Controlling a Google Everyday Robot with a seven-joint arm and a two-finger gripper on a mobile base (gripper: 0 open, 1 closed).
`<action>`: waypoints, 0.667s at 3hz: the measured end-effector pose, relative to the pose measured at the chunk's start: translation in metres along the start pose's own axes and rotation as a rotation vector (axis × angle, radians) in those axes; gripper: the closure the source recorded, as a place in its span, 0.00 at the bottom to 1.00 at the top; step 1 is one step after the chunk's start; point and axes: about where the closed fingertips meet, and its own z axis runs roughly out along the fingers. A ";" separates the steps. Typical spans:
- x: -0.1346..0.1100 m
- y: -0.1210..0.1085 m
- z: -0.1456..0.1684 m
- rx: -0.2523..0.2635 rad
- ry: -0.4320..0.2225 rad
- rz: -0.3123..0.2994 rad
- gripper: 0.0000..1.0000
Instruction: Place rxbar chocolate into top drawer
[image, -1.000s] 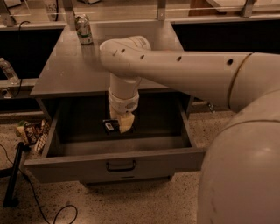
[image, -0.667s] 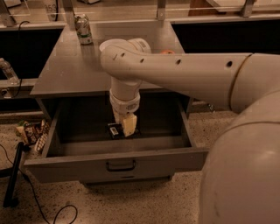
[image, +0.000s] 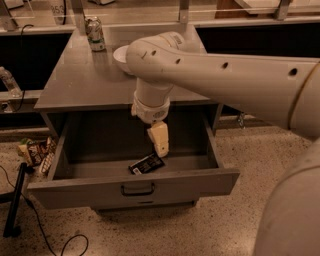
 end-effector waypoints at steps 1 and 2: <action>0.028 0.005 -0.036 0.080 -0.017 0.054 0.38; 0.054 0.001 -0.072 0.180 -0.053 0.103 0.62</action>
Offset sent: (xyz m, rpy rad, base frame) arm 0.0313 -0.0928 0.1086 0.2502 -0.1896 -0.1675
